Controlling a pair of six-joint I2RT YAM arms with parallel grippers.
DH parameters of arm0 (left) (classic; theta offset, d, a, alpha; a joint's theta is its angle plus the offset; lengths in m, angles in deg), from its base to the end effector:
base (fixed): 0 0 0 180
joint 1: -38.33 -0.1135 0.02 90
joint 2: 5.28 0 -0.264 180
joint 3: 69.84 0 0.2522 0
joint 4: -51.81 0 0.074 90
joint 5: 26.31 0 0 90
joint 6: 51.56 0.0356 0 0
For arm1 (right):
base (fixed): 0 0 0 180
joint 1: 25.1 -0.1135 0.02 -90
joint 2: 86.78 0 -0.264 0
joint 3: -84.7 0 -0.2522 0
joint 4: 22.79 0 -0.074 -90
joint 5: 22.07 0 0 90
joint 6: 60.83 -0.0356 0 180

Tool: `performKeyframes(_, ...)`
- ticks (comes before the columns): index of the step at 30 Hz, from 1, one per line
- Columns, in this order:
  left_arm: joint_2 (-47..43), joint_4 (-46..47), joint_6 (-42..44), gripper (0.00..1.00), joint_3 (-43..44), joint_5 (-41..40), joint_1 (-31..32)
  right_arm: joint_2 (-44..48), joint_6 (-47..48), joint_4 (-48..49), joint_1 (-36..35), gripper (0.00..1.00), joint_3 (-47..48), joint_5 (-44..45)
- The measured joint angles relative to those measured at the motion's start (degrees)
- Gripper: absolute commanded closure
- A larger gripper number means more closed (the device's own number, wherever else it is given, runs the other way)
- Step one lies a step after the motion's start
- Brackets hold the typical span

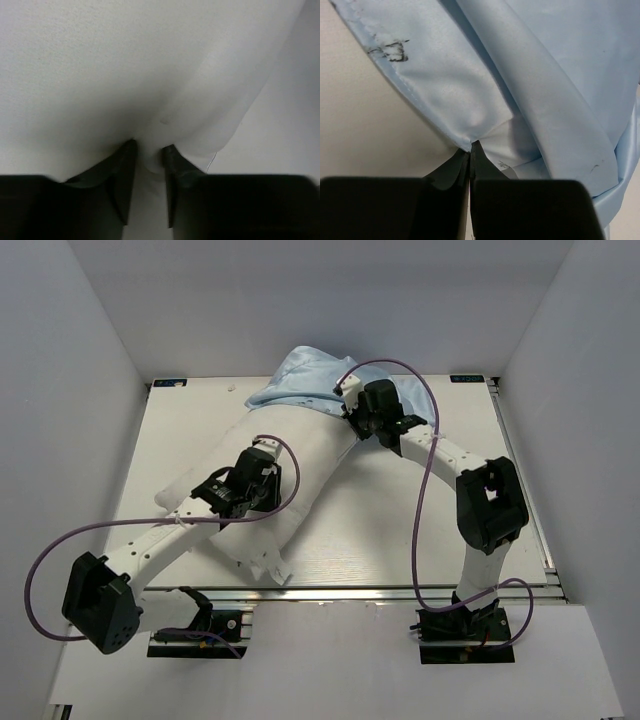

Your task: Put the pillow into the pillowcase

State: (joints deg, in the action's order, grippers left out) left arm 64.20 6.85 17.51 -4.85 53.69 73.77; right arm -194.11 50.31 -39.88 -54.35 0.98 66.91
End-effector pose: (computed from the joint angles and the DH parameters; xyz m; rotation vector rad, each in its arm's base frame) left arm 0.2071 -0.1398 0.2581 0.2289 2.4193 -0.2365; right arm 0.3860 0.2169 0.2655 -0.8884 1.8625 0.1058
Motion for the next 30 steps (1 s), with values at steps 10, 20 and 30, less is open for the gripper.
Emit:
performKeyframes(10, 5.0, 0.6, 2.6, 0.91, 3.0, -0.3, 0.0, 2.6, -1.4, -10.2, -3.4, 1.0, 4.8, -8.2)
performKeyframes(20, 6.3, -4.3, 6.8, 0.94, 13.5, -2.6, -0.4, 3.1, -5.3, -20.5, -7.9, 1.0, 17.7, -14.5)
performKeyframes(30, -0.5, 1.5, 8.9, 0.95, 27.6, -3.8, -1.1, 4.8, -11.8, -20.7, -4.8, 1.0, 26.7, -21.8)
